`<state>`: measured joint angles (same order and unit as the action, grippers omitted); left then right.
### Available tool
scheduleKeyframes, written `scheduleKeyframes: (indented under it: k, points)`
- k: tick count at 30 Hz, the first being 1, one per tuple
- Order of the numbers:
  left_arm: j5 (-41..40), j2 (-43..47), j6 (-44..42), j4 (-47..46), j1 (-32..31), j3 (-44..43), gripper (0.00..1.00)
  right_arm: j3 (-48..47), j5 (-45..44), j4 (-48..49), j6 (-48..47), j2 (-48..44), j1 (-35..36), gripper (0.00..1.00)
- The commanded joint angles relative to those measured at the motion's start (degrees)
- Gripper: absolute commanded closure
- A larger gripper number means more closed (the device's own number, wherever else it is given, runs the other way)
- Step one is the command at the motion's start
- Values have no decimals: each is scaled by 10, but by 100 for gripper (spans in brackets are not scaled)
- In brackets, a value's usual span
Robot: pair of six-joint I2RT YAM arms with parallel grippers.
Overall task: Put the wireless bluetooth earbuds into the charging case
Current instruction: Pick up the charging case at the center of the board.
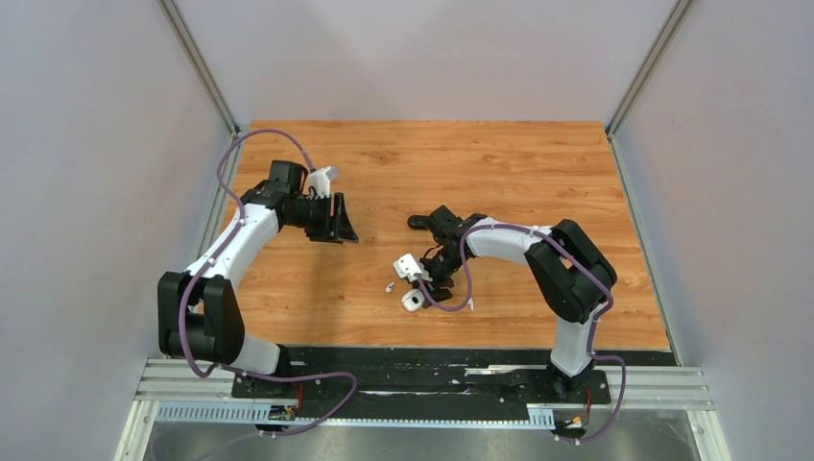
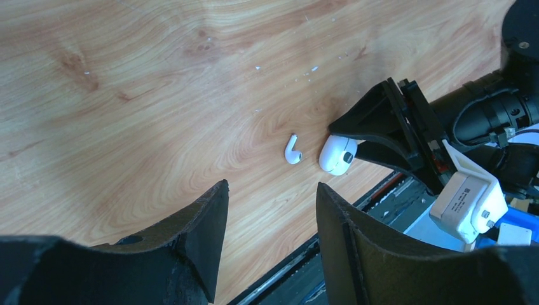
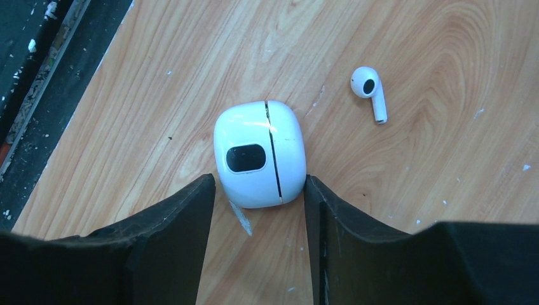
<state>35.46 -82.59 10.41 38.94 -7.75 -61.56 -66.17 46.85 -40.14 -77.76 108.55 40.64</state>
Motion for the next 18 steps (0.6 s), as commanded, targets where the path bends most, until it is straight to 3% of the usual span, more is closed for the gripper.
scheduleKeyframes:
  k: [1,8,18]
  points:
    - [-7,-6,11,-8,5,-19,40,33,1,105,77,-43,3,48]
    - [2,-20,15,-13,5,-21,41,32,21,92,70,-37,3,40]
    - [11,-20,21,-20,4,-12,41,32,51,72,62,-30,4,43]
